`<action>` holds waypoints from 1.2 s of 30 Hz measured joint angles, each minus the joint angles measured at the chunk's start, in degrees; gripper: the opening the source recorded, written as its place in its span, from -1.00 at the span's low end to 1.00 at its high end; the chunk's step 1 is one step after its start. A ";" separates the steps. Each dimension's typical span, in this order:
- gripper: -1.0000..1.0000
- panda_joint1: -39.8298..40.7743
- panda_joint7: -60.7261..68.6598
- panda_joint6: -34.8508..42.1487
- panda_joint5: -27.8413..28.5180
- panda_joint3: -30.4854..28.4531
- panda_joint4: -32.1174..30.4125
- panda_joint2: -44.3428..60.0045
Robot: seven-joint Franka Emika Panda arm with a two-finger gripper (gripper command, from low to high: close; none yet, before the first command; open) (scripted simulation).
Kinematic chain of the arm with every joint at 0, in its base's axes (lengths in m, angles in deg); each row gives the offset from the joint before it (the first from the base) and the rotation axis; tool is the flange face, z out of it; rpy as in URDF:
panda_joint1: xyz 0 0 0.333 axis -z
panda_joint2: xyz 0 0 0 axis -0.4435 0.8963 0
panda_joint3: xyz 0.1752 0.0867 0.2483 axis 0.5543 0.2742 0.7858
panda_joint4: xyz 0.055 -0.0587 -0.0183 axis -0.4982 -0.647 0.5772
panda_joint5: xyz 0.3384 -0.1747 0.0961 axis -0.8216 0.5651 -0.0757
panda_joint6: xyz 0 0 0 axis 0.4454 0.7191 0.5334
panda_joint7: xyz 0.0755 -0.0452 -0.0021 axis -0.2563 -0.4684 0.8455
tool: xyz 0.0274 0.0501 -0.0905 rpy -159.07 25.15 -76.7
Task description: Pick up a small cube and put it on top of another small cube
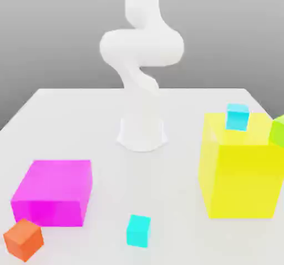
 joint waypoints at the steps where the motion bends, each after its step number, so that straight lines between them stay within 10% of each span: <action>1: 0.00 0.03 0.36 -0.67 -0.43 -0.90 -0.06 2.25; 32: 0.00 12.71 12.39 -23.02 -15.14 -12.81 -0.21 66.27; 33: -1.00 13.60 13.14 -24.56 -16.16 -11.73 0.23 68.30; 36: -1.00 13.60 13.14 -24.54 -16.16 -11.72 0.23 68.29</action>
